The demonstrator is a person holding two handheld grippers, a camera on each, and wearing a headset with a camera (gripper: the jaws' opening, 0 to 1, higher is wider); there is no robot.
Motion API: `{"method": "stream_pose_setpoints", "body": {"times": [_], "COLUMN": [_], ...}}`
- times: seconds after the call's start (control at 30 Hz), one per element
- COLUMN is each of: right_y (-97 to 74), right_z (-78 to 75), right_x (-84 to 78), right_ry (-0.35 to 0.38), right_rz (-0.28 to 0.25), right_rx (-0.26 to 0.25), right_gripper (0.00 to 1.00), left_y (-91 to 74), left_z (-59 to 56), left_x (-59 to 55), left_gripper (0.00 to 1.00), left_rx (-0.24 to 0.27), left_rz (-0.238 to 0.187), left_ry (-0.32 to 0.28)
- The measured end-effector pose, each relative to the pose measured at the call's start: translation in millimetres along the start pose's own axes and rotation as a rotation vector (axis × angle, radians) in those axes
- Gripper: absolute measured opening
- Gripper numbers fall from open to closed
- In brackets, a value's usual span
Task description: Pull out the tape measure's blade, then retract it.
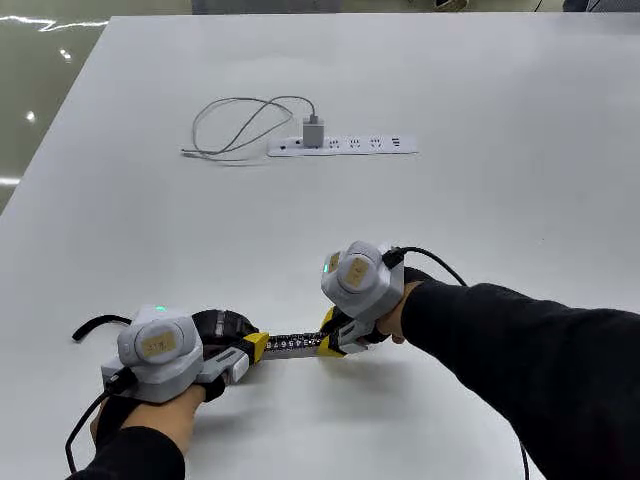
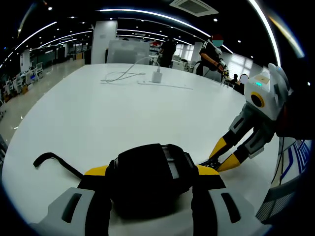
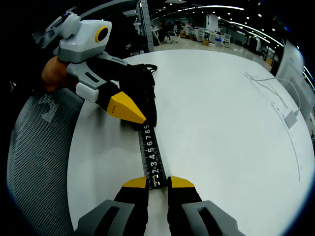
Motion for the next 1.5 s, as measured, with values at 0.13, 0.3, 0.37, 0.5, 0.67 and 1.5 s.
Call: {"method": "stream_pose_setpoints", "body": {"times": [0.13,0.3,0.37,0.5,0.67,1.5], "right_y": [1.0,1.9,2.5,3.5,5.0,13.9], "right_z": [0.4,0.6,0.8,2.0,1.2,6.1], "right_x": [2.1,4.3,5.6,7.2,10.0,25.3], "right_ry": [0.007,0.022,0.020,0.019,-0.013,-0.047], "right_rz": [0.000,-0.001,-0.002,-0.005,-0.010,-0.083], "right_rx": [-0.002,-0.002,-0.004,-0.005,-0.006,0.000], "right_gripper": [0.11,0.11,0.11,0.11,0.11,0.11], "left_y": [0.1,0.1,0.0,0.4,0.7,0.1], "left_z": [0.1,0.4,0.8,0.7,1.3,1.5], "left_x": [0.1,0.4,0.4,0.7,0.7,0.3], "left_gripper": [0.62,0.62,0.62,0.62,0.62,0.62], "left_rx": [-0.001,0.000,-0.002,-0.002,-0.003,-0.012], "left_rz": [-0.001,-0.002,-0.001,-0.001,-0.001,0.003], "left_ry": [-0.001,-0.004,-0.003,-0.003,-0.003,0.000]}}
Point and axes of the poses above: the centre of the closed fingertips' face, and the gripper's own axes: y roughly forward along the fingers, z roughly to its left, x roughly out of its top, the point moved 4 cm from there along -y, roughly backward along the fingers, and after that the axes turned 7 degrees about z, right-handed, at the moved point
